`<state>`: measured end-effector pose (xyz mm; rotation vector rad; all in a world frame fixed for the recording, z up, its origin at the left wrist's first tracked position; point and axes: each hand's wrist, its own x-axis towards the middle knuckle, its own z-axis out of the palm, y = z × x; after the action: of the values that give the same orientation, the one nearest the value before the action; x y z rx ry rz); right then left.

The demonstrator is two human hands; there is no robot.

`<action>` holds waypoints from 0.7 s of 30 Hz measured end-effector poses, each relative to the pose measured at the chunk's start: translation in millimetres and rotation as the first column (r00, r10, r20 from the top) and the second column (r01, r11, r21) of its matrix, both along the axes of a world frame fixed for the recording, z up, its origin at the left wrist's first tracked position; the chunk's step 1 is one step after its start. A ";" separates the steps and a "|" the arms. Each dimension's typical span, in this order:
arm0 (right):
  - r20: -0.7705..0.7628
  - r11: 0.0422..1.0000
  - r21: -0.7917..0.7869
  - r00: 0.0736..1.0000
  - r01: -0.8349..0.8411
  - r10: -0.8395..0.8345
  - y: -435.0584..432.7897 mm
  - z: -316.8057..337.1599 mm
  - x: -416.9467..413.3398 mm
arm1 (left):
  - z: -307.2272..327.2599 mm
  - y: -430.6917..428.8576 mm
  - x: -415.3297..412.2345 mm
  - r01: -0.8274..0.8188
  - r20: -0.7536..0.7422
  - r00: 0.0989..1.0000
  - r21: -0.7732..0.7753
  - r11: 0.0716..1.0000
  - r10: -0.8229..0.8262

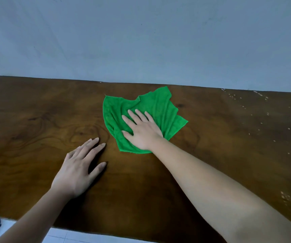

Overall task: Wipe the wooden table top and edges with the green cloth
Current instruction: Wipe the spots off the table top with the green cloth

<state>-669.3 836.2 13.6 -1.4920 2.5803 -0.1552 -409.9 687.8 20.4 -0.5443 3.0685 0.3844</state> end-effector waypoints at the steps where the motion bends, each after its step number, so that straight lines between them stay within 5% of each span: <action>1: 0.005 1.000 -0.004 1.000 0.016 -0.016 12.3 -1.0 11.2 | -0.4 0.2 0.4 -0.002 0.006 1.000 0.000 1.000 0.002; 11: 0.034 0.979 -0.037 0.980 0.200 -0.198 141.3 -2.9 126.6 | 0.0 7.6 2.7 -0.002 0.001 1.000 -0.025 1.000 0.002; 21: 0.054 0.931 -0.041 0.932 0.362 -0.359 246.8 -2.3 139.6 | 13.3 91.3 -22.8 0.062 -0.014 0.998 0.030 0.998 -0.062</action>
<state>-529.7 1083.0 11.3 -0.9972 2.8060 -0.2955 -432.8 779.1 33.7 -0.4465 3.0781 0.4340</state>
